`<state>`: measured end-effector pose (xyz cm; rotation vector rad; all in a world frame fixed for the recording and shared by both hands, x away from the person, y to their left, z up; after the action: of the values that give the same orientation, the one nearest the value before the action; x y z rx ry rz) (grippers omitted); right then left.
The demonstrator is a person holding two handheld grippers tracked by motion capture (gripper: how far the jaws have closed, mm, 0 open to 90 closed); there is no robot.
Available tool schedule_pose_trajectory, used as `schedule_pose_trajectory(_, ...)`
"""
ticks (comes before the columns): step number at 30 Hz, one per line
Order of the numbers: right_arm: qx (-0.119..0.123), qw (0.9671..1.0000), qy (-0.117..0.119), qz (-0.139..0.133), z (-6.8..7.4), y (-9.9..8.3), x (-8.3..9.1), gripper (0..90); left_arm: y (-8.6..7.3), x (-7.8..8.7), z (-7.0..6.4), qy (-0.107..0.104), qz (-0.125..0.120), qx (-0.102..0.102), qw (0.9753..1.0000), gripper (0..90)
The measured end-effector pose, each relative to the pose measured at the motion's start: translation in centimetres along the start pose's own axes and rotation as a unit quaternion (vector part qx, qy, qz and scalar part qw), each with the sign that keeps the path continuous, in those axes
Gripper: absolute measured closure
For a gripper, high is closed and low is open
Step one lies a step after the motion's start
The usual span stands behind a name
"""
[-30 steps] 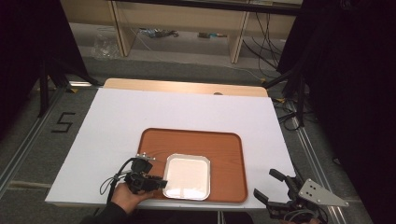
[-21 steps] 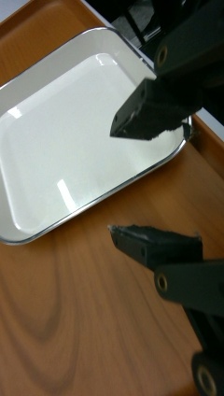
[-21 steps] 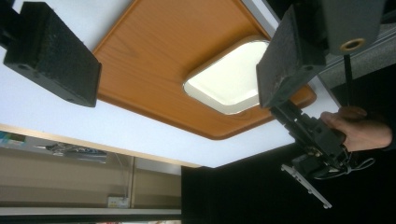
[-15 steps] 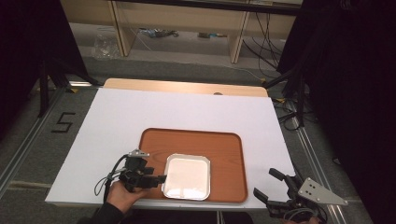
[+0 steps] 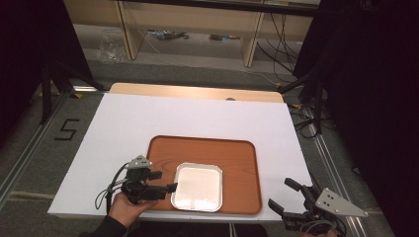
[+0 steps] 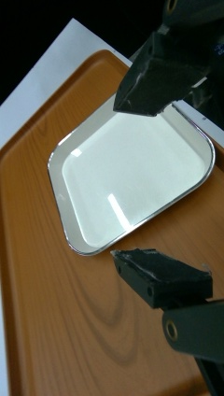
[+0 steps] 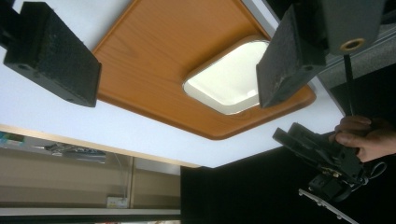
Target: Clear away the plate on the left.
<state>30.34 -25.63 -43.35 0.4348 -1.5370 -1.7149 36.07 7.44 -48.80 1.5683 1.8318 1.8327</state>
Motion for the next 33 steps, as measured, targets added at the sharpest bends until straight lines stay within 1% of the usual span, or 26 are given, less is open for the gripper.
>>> schedule_pose_trajectory(1,0.0,1.0,-0.001,0.001,0.0,0.0,0.0,15.0,0.1,0.1,-0.1,0.0,-0.005,-0.003,1.0,21.8)
schedule_pose_trajectory(2,0.0,1.0,-0.001,0.002,0.0,0.0,0.0,15.0,0.2,0.3,-0.1,0.001,-0.008,-0.011,0.9999,21.0)
schedule_pose_trajectory(4,-0.002,1.0,-0.001,0.0,0.0,0.0,0.0,15.0,0.3,0.5,-0.2,0.006,-0.016,-0.012,0.9998,19.9)
schedule_pose_trajectory(5,-0.001,1.0,-0.002,0.0,0.0,0.0,0.0,15.0,0.4,0.7,-0.1,0.009,-0.02,-0.017,0.9996,19.9)
schedule_pose_trajectory(6,0.001,1.0,0.0,-0.001,0.0,0.0,-0.1,15.0,0.5,0.8,-0.1,0.008,-0.023,-0.023,0.9994,19.6)
schedule_pose_trajectory(7,0.001,1.0,0.0,-0.001,0.0,0.0,-0.1,15.0,0.7,1.0,-0.2,0.008,-0.03,-0.019,0.9993,19.4)
schedule_pose_trajectory(8,-0.001,1.0,-0.003,-0.001,0.0,0.0,-0.1,15.0,0.7,1.1,-0.2,0.01,-0.035,-0.02,0.9991,19.1)
schedule_pose_trajectory(11,0.0,1.0,-0.002,0.0,0.0,0.0,-0.1,15.0,0.8,1.3,-0.1,0.012,-0.038,-0.019,0.999,18.2)
schedule_pose_trajectory(13,0.0,1.0,-0.001,0.0,0.0,0.0,-0.1,15.0,0.8,1.5,0.0,0.017,-0.041,-0.015,0.9989,17.9)
schedule_pose_trajectory(14,0.001,1.0,-0.002,-0.001,0.0,0.0,-0.1,15.0,0.8,1.7,0.0,0.02,-0.04,-0.017,0.9989,17.6)
schedule_pose_trajectory(15,0.0,1.0,-0.002,0.001,0.1,0.0,-0.1,15.0,0.9,1.7,0.0,0.019,-0.047,-0.017,0.9986,17.5)
schedule_pose_trajectory(17,0.0,1.0,-0.001,0.001,0.1,0.0,-0.2,15.0,1.0,2.0,0.0,0.031,-0.05,-0.018,0.9981,16.8)
schedule_pose_trajectory(18,0.001,1.0,0.0,0.001,0.1,0.0,-0.2,15.0,1.1,2.1,-0.1,0.03,-0.056,-0.021,0.9978,16.7)
schedule_pose_trajectory(19,0.003,1.0,0.0,0.005,0.0,0.0,-0.2,15.0,1.1,2.3,-0.1,0.034,-0.056,-0.025,0.9976,16.7)
schedule_pose_trajectory(21,0.003,1.0,0.001,0.005,0.1,0.0,-0.2,15.0,1.2,2.6,-0.3,0.034,-0.068,-0.032,0.9966,16.7)
schedule_pose_trajectory(22,0.002,1.0,0.002,0.004,0.1,0.0,-0.3,15.0,1.3,2.8,-0.5,0.028,-0.075,-0.037,0.9961,16.4)
schedule_pose_trajectory(24,0.002,1.0,0.003,0.005,0.2,0.0,-0.3,15.0,1.5,3.3,-0.7,0.028,-0.09,-0.043,0.9946,15.7)
schedule_pose_trajectory(25,0.002,1.0,0.003,0.003,0.2,0.0,-0.4,15.0,1.6,3.5,-0.8,0.027,-0.096,-0.05,0.9938,15.7)
schedule_pose_trajectory(26,0.002,1.0,0.003,0.004,0.2,0.0,-0.4,15.0,1.6,3.6,-0.9,0.024,-0.098,-0.052,0.9936,15.8)
schedule_pose_trajectory(27,0.003,1.0,0.003,0.004,0.2,0.0,-0.4,15.0,1.6,3.7,-0.9,0.025,-0.101,-0.044,0.9937,15.9)
schedule_pose_trajectory(28,0.003,1.0,0.002,0.004,0.2,0.0,-0.4,15.0,1.5,3.9,-1.0,0.026,-0.102,-0.043,0.9935,15.9)
schedule_pose_trajectory(30,0.004,1.0,0.001,0.004,0.2,0.0,-0.4,15.0,1.5,4.0,-1.1,0.027,-0.106,-0.047,0.9929,15.7)
schedule_pose_trajectory(31,0.003,1.0,0.001,0.003,0.2,0.0,-0.4,15.0,1.5,4.2,-1.1,0.029,-0.105,-0.053,0.9926,15.7)
schedule_pose_trajectory(33,0.005,1.0,0.001,0.005,0.3,0.0,-0.4,15.0,1.5,4.4,-1.3,0.031,-0.113,-0.058,0.9914,15.5)
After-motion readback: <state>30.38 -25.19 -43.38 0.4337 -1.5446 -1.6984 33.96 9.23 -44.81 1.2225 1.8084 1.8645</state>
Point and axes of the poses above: each handheld gripper's, and its own axes: x roughly backward along the jaws, y roughly out of its top, z roughly to its left, the point moved 9 cm from there along -x, roughly forward along the jaws, and after that the axes turned 7 degrees about -x, right-handed, at the moved point
